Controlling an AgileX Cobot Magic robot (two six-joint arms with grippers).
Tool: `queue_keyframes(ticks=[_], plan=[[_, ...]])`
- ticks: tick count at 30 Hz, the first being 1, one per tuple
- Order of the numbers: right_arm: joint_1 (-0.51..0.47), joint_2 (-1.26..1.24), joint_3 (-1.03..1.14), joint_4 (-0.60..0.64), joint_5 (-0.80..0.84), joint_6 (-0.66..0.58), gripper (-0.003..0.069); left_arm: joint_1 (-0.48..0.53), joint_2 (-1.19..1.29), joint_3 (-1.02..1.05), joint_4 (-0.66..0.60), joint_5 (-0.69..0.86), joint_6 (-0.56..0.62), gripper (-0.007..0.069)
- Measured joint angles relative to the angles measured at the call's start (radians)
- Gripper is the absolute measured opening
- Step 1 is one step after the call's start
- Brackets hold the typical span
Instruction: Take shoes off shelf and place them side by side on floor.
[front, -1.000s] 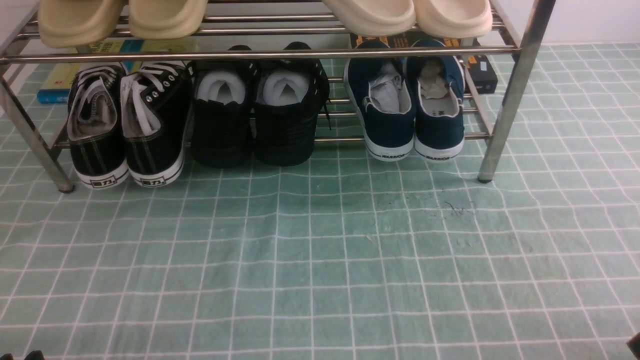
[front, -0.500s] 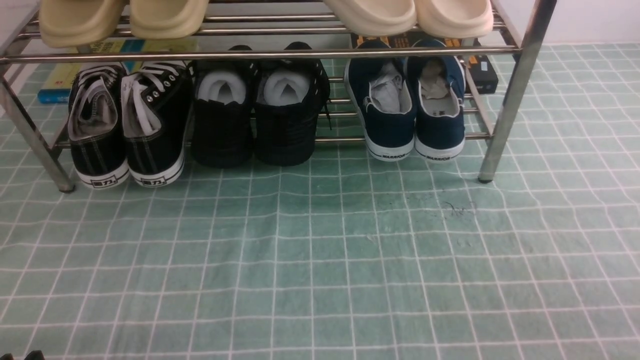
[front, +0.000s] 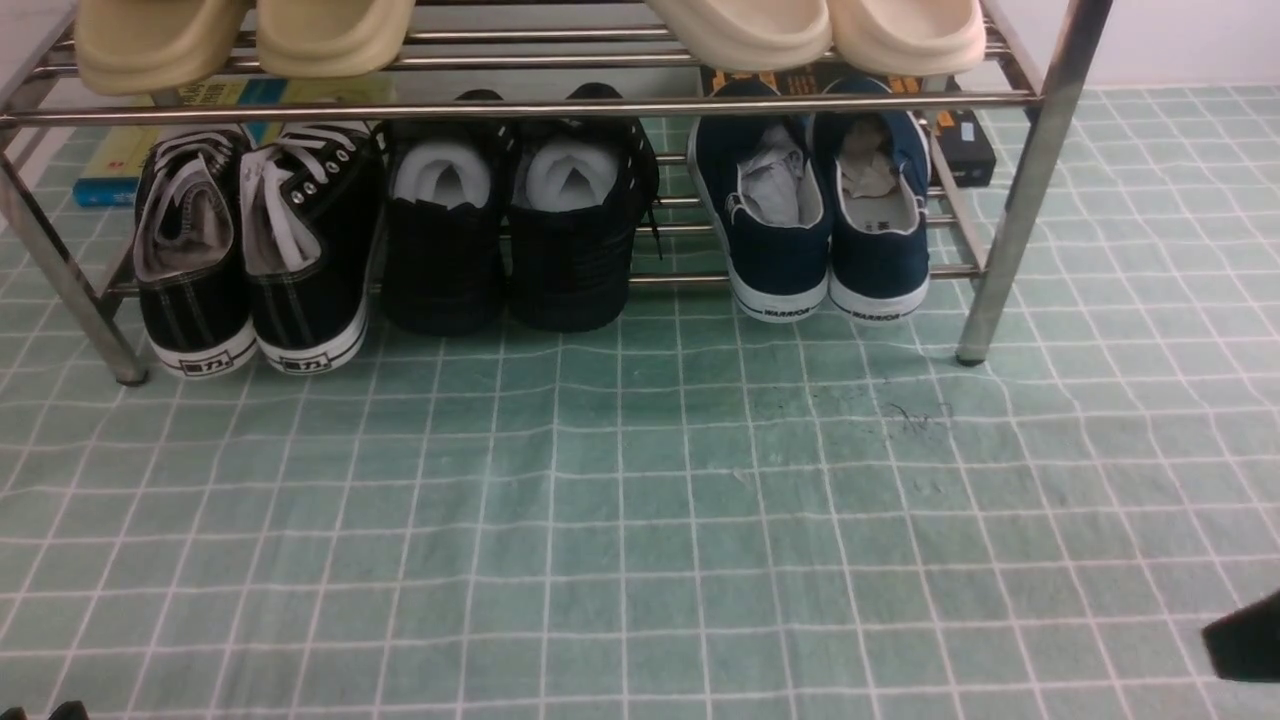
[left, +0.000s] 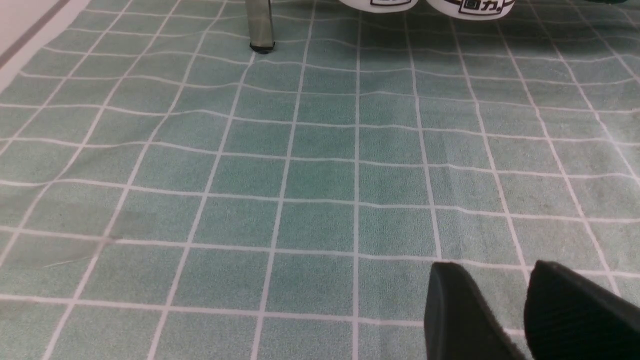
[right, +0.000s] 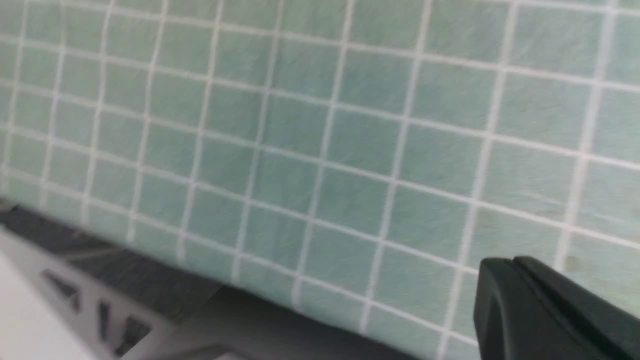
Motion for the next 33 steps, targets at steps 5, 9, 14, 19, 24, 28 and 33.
queue_keyframes(ticks=[5,9,14,19,24,28,33], plan=[[0.039,0.147,-0.095,0.210,0.067,-0.180,-0.0003,0.000,0.000,0.000,0.000,0.000,0.000,0.0242],[0.180,0.299,-0.279,0.200,0.036,-0.144,0.0000,0.000,0.000,0.000,0.000,0.000,0.000,0.0242],[0.341,0.463,-0.543,-0.004,0.001,0.063,0.0013,0.000,0.000,0.000,0.000,0.000,0.000,0.0242],[0.461,0.633,-0.815,-0.276,-0.024,0.286,0.0086,0.000,0.000,0.000,0.000,0.000,0.000,0.0242],[0.514,0.785,-0.997,-0.464,-0.096,0.415,0.0240,0.000,0.000,0.000,0.000,0.000,0.000,0.0242],[0.523,0.869,-1.069,-0.531,-0.170,0.433,0.0345,0.000,0.000,0.000,0.000,0.000,0.000,0.0242],[0.526,0.952,-1.104,-0.611,-0.313,0.436,0.0412,0.000,0.000,0.000,0.000,0.000,0.000,0.0242]])
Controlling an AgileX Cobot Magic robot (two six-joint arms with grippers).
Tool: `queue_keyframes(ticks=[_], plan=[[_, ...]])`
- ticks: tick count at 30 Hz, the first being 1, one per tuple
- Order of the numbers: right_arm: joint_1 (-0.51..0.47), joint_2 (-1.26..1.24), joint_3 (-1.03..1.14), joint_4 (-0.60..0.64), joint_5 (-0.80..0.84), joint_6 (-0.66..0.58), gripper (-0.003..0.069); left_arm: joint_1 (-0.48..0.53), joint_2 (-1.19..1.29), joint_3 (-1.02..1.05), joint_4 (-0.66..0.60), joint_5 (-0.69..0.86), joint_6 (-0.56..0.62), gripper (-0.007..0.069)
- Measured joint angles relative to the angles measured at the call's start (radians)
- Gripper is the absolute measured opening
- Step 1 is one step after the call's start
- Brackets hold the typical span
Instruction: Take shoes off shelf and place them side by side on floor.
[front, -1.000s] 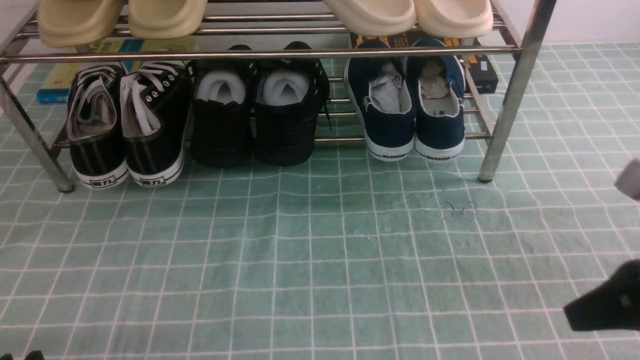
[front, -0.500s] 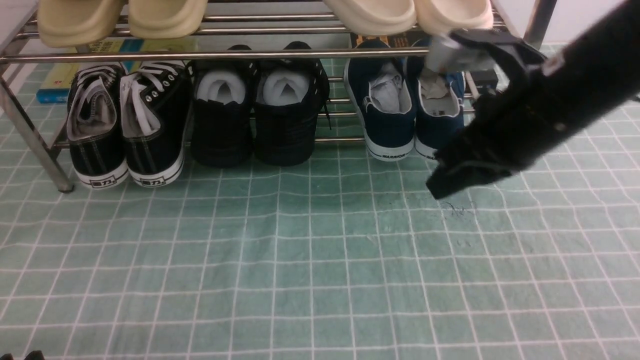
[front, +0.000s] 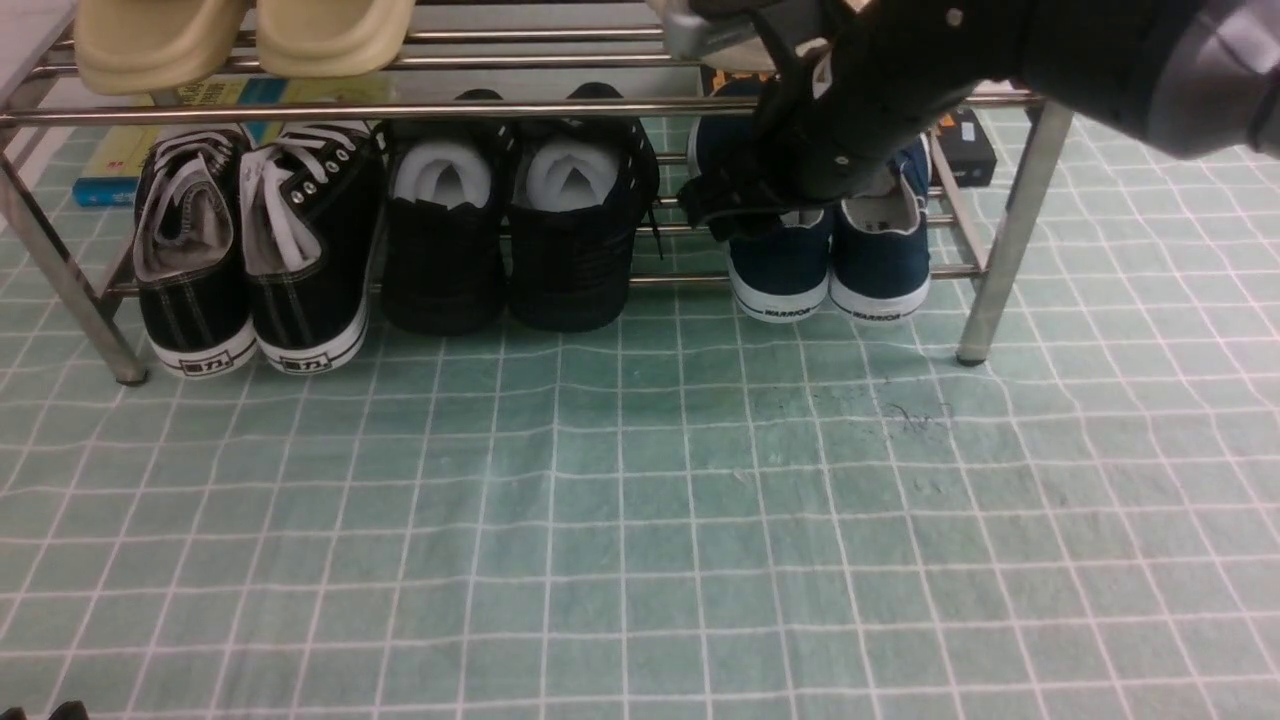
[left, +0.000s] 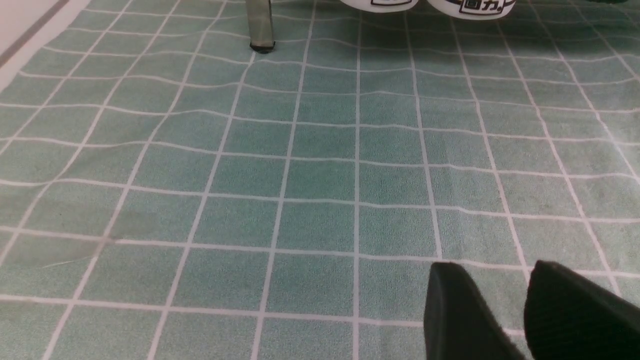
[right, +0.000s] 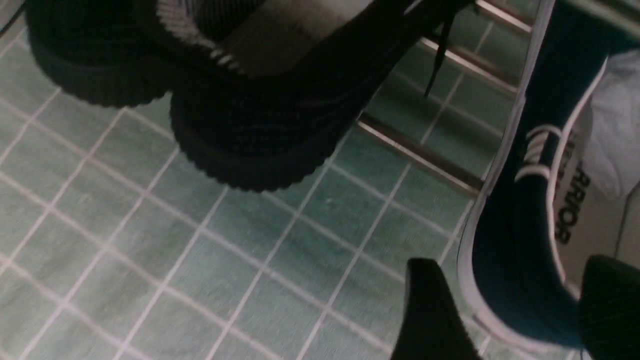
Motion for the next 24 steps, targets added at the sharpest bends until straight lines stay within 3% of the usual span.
queue_keyframes(ticks=[9,18,22,24], plan=[[0.000,0.091,-0.004,-0.112,-0.109,0.085,0.0416,0.000,0.000,0.000,0.000,0.000,0.000,0.0242],[0.000,0.161,-0.006,-0.285,-0.157,0.309,0.0407,0.000,0.000,0.000,0.000,0.000,0.000,0.0242],[0.000,0.172,-0.006,-0.306,-0.166,0.367,0.0280,0.000,0.000,0.000,0.000,0.000,0.000,0.0242],[0.000,0.167,-0.006,-0.302,-0.157,0.377,0.0097,0.000,0.000,0.000,0.000,0.000,0.000,0.0242]])
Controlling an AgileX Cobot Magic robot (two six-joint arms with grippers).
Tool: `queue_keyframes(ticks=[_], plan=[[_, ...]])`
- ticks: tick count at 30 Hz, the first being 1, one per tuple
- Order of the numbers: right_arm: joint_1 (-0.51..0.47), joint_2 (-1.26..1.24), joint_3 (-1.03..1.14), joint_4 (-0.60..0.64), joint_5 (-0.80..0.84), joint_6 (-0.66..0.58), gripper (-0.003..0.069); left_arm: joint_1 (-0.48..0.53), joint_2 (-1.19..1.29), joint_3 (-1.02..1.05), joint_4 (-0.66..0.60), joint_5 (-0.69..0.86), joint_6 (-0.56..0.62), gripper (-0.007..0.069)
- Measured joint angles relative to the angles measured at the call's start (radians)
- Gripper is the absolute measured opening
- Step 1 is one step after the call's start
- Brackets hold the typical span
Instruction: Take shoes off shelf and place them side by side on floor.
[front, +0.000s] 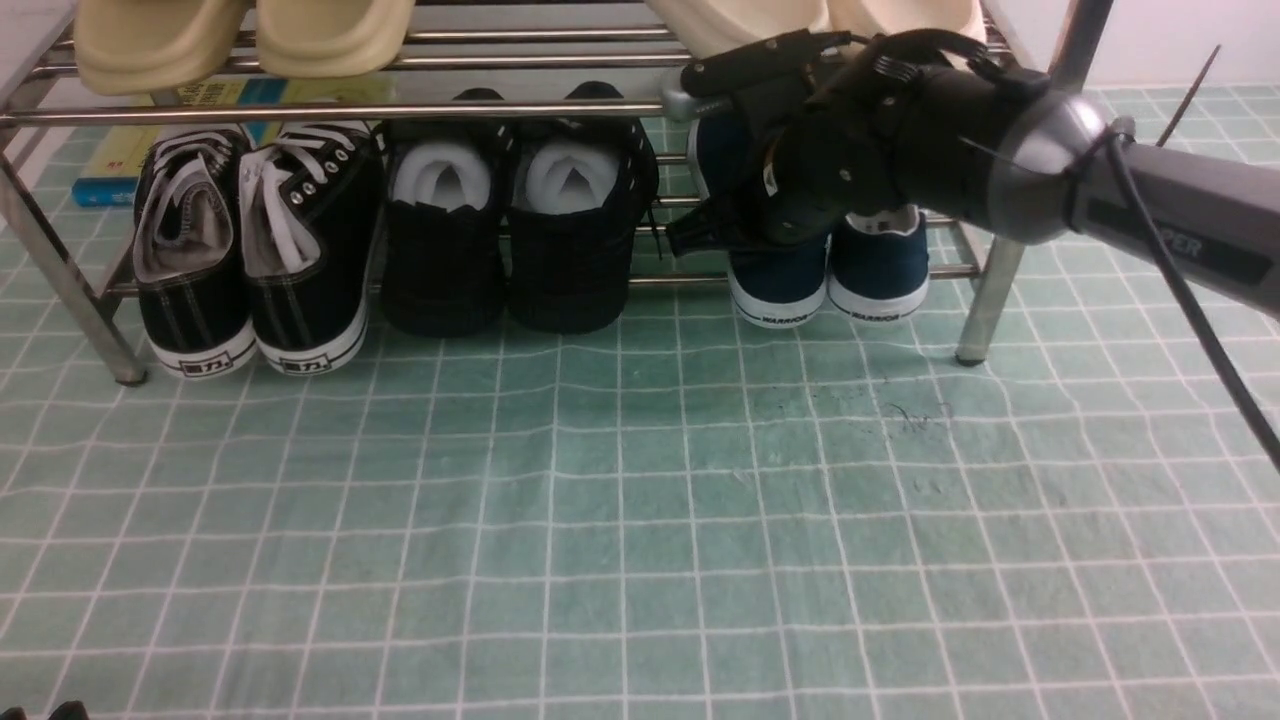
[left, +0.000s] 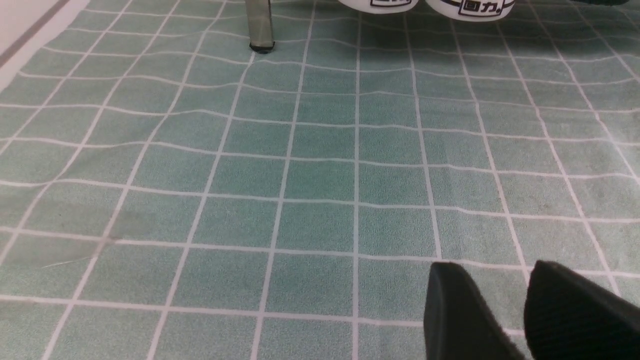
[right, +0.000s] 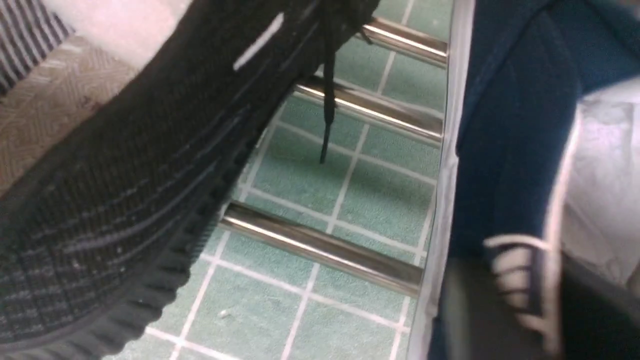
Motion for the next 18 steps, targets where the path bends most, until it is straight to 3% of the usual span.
queue_keyframes(ticks=[2,9,18], plan=[[0.004,-0.013,0.000,0.016,0.020,0.000,0.0042,0.000,0.000,0.000,0.000,0.000,0.000,0.0242],[0.034,-0.152,0.005,0.100,0.217,-0.055,0.0050,0.000,0.000,0.000,0.000,0.000,0.000,0.0242],[0.101,-0.426,0.005,0.280,0.566,-0.224,0.0050,0.000,0.000,0.000,0.000,0.000,0.000,0.0242]])
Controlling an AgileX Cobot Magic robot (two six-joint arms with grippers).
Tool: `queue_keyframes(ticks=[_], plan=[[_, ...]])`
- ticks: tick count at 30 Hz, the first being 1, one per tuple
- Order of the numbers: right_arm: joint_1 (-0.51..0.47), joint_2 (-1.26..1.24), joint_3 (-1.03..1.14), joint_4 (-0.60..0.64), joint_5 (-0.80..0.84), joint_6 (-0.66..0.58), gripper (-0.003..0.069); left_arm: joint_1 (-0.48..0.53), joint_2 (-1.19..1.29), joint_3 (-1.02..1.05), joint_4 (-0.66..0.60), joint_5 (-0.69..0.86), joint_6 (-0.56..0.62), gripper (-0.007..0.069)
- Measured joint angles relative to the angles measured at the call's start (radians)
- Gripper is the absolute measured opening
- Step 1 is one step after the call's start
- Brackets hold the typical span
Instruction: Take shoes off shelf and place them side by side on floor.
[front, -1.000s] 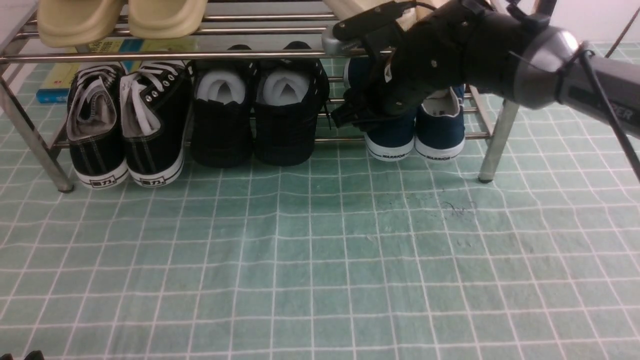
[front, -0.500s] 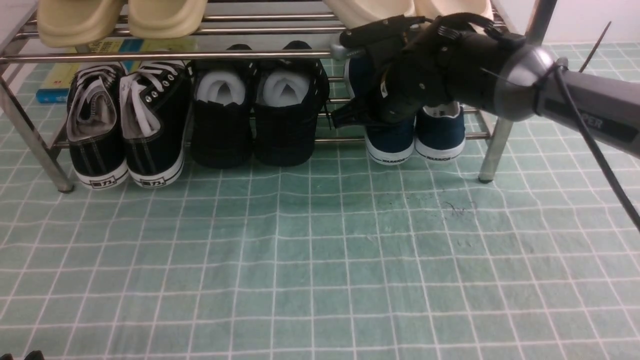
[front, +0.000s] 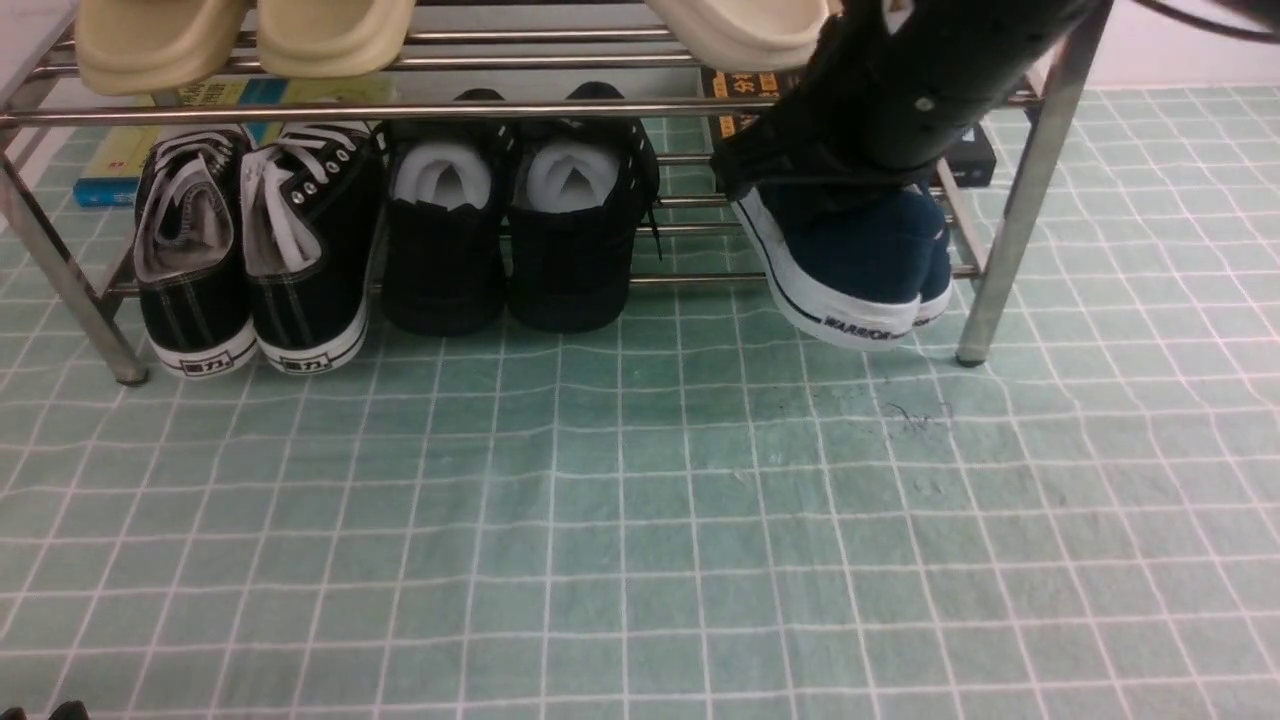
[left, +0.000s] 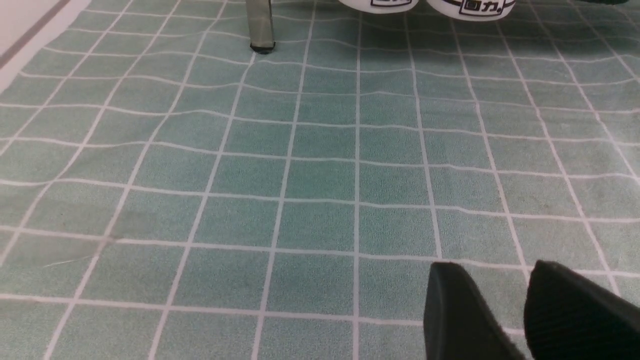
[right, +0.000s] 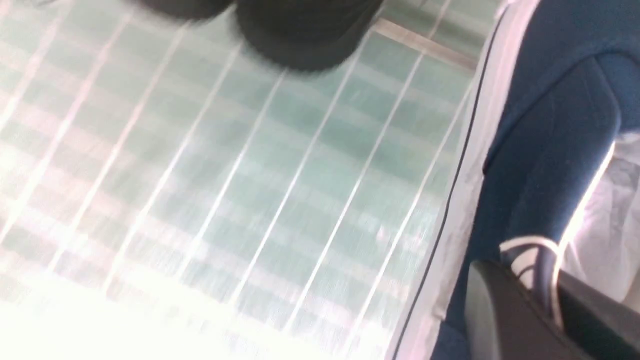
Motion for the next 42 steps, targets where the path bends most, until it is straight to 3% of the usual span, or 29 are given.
queue_keyframes(ticks=[6,11,16,22,29,37,42], plan=[[0.001,-0.051,0.007,0.071,0.073,-0.048,0.0050,0.000,0.000,0.000,0.000,0.000,0.000,0.0242],[0.054,-0.103,0.148,0.100,0.069,-0.090,0.0050,0.000,0.000,0.000,0.000,0.000,0.000,0.0242],[0.147,-0.172,0.354,0.127,0.068,-0.046,0.0048,0.000,0.000,0.000,0.000,0.000,0.000,0.0242],[0.195,-0.174,0.536,0.109,-0.179,0.073,0.0048,0.000,0.000,0.000,0.000,0.000,0.000,0.0242],[0.195,-0.094,0.582,-0.031,-0.434,0.196,0.0048,0.000,0.000,0.000,0.000,0.000,0.000,0.0242],[0.196,0.009,0.583,-0.235,-0.479,0.389,0.0048,0.000,0.000,0.000,0.000,0.000,0.000,0.0242],[0.196,0.029,0.584,-0.396,-0.500,0.577,0.0048,0.000,0.000,0.000,0.001,0.000,0.000,0.0242]])
